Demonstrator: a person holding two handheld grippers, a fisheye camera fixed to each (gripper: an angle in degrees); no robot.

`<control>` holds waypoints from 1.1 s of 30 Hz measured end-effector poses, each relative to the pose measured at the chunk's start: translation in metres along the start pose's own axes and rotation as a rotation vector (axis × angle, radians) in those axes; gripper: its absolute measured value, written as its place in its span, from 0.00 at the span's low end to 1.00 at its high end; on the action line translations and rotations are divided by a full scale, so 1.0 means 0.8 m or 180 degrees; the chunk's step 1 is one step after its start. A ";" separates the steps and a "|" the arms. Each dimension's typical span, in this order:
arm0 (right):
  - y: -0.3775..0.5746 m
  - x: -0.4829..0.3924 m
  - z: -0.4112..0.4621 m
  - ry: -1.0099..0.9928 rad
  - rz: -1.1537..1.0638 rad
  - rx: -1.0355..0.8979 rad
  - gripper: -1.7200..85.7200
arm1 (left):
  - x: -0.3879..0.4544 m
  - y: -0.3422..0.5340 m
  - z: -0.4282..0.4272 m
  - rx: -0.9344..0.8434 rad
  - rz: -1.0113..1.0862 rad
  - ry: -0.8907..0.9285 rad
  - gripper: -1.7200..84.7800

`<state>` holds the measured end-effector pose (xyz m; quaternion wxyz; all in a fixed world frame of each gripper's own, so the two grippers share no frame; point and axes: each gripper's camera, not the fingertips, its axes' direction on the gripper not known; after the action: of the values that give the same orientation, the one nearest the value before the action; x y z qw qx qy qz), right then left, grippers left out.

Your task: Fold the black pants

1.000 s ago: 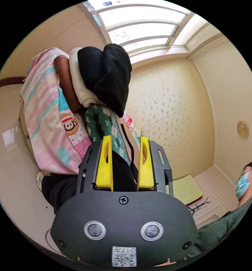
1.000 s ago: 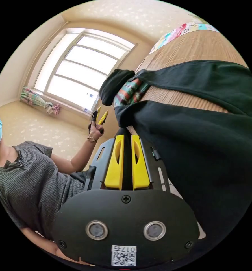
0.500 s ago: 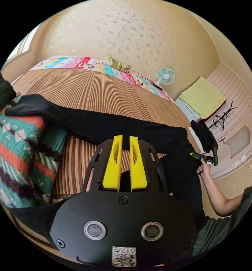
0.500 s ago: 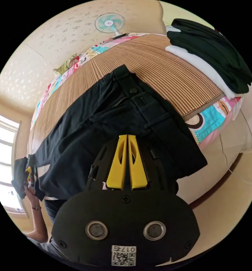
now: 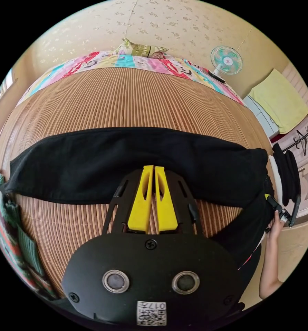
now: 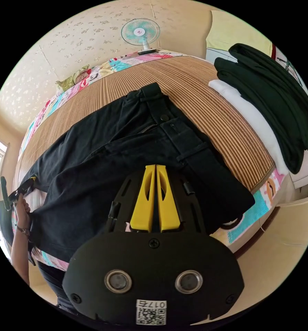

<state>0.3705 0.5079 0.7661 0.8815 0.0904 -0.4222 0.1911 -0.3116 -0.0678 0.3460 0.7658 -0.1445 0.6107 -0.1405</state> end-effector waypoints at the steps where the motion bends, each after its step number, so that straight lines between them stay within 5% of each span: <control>1: -0.016 0.007 0.006 -0.0028 0.0017 0.0017 0.02 | 0.012 -0.020 0.012 -0.0022 0.0017 -0.0027 0.01; 6: -0.068 0.050 0.021 -0.0276 0.0146 -0.0088 0.02 | 0.061 -0.064 0.029 -0.0215 0.0400 -0.0170 0.01; 12: -0.051 0.064 0.000 -0.0448 -0.0075 -0.0254 0.03 | 0.012 0.036 -0.086 0.0356 0.0459 0.0805 0.09; 16: 0.035 0.048 -0.037 -0.1002 -0.0542 -0.0026 0.03 | -0.070 0.172 -0.175 0.0311 -0.0056 0.0647 0.16; 23: 0.147 -0.029 -0.044 -0.1690 -0.1131 -0.0214 0.06 | -0.187 0.325 -0.300 0.0162 -0.0627 -0.0581 0.17; 28: 0.159 -0.064 -0.028 -0.2111 -0.1059 -0.0341 0.05 | -0.256 0.341 -0.272 -0.0412 -0.1252 0.0096 0.19; 33: 0.151 -0.073 -0.048 -0.2786 -0.0942 -0.0150 0.06 | -0.293 0.396 -0.287 0.0074 -0.1941 0.0426 0.17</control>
<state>0.3145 0.6153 0.6965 0.6399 0.2018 -0.7415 -0.0026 -0.5740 0.3039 0.3823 0.6481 -0.3026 0.5866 -0.3799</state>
